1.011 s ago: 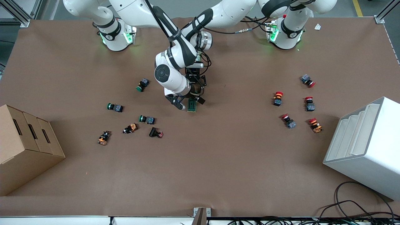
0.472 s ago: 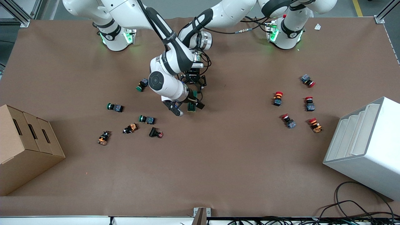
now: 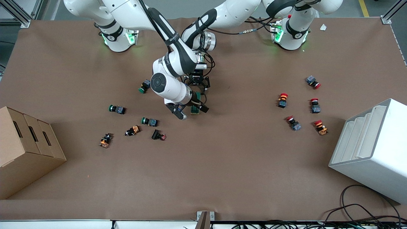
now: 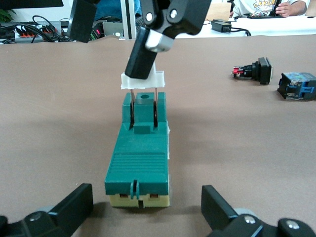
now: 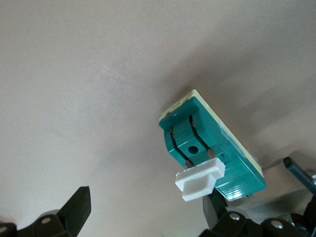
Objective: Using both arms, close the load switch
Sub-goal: 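Press the white handle down with the left gripper while the right gripper holds, then release the switch and lift both grippers away from it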
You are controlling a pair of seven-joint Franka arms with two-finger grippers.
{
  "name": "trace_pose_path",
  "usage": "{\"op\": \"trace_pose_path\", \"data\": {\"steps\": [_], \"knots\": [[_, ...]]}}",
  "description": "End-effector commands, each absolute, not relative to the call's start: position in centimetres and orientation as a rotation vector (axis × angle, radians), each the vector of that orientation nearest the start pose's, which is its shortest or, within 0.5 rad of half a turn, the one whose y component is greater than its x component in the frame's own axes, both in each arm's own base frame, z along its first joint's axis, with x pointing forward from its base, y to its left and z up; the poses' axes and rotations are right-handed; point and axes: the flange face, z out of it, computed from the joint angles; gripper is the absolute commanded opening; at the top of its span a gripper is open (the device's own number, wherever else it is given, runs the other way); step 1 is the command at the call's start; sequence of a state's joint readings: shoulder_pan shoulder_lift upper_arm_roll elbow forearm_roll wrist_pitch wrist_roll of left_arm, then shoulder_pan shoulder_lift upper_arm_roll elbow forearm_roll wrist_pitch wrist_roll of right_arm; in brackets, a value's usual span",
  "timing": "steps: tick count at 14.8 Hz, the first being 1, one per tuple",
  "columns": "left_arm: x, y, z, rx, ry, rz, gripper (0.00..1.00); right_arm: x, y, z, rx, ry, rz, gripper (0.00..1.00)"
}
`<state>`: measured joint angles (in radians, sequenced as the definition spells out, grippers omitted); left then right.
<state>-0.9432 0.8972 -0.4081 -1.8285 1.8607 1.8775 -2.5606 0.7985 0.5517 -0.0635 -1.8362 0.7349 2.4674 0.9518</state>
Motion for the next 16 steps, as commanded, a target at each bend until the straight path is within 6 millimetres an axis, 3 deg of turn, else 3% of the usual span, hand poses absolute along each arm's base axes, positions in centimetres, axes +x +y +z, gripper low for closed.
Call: {"op": "trace_pose_path", "data": {"steps": [1,16], "knots": [[21.3,-56.8,5.4,-2.683,0.077,-1.686,0.99,50.0,43.9,23.4,-2.534,1.042,0.378,1.0],[22.3,-56.8,6.1,-2.674,0.069,-1.69,0.99,53.6,43.6,19.7,-2.544,1.039,0.338,1.0]]}}
